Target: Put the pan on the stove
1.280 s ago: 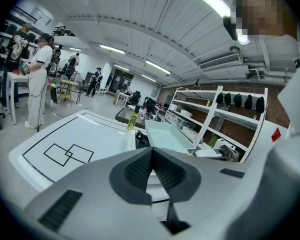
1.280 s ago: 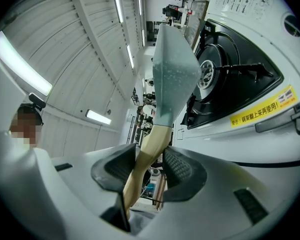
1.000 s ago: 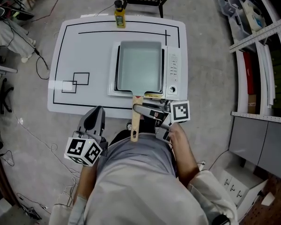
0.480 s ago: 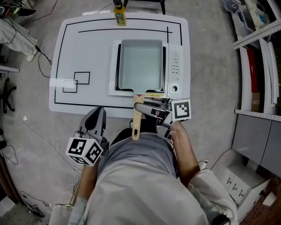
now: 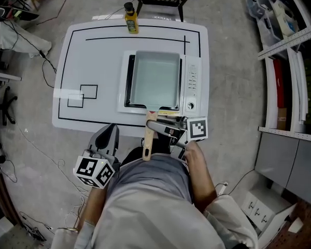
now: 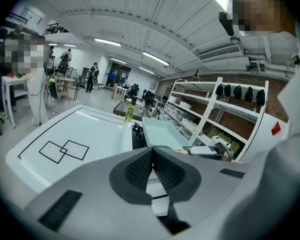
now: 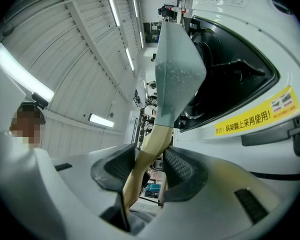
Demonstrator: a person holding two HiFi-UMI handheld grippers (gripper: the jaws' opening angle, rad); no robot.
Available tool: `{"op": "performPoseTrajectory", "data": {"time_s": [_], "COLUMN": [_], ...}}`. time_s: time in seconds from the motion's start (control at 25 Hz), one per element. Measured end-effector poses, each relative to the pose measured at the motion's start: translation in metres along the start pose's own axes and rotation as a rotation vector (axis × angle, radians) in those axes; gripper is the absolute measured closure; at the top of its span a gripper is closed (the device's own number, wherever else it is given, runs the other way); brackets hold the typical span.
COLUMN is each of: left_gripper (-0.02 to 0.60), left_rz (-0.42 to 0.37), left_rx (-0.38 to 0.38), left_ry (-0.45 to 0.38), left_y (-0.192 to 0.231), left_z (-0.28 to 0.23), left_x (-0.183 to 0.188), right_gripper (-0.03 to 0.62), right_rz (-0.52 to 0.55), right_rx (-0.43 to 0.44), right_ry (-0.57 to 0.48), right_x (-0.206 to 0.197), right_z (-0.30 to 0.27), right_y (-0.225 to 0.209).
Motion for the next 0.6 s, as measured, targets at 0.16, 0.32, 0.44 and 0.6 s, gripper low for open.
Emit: {"op": "performPoseTrajectory", "data": {"time_s": [0.16, 0.32, 0.44, 0.6], "left_gripper": [0.583, 0.583, 0.583, 0.582], "left_rz": [0.01, 0.015, 0.018, 0.027], "left_rx": [0.0, 0.0, 0.002, 0.003], "left_ry": [-0.001, -0.003, -0.004, -0.003], "left_y": [0.0, -0.001, -0.003, -0.002], "left_z": [-0.001, -0.001, -0.002, -0.002], "left_x": [0.001, 0.0, -0.001, -0.003], "right_gripper": [0.419, 0.419, 0.419, 0.421], "right_rz": [0.01, -0.004, -0.009, -0.014], "right_rx": [0.0, 0.02, 0.026, 0.025], "right_ry": [0.016, 0.025, 0.044, 0.06], "right_x": [0.002, 0.0, -0.001, -0.002], "right_z": [-0.001, -0.001, -0.001, 0.0], "right_y": [-0.002, -0.004, -0.007, -0.011]}}
Point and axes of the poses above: the fingertips, and each gripper's own axes: z backward along the fingers, y to its left, x out of its top, the point moved 1 cm from there along z, backward along the fingers, and after that the axes turned 9 degrees about y, right-handed, at the moved point
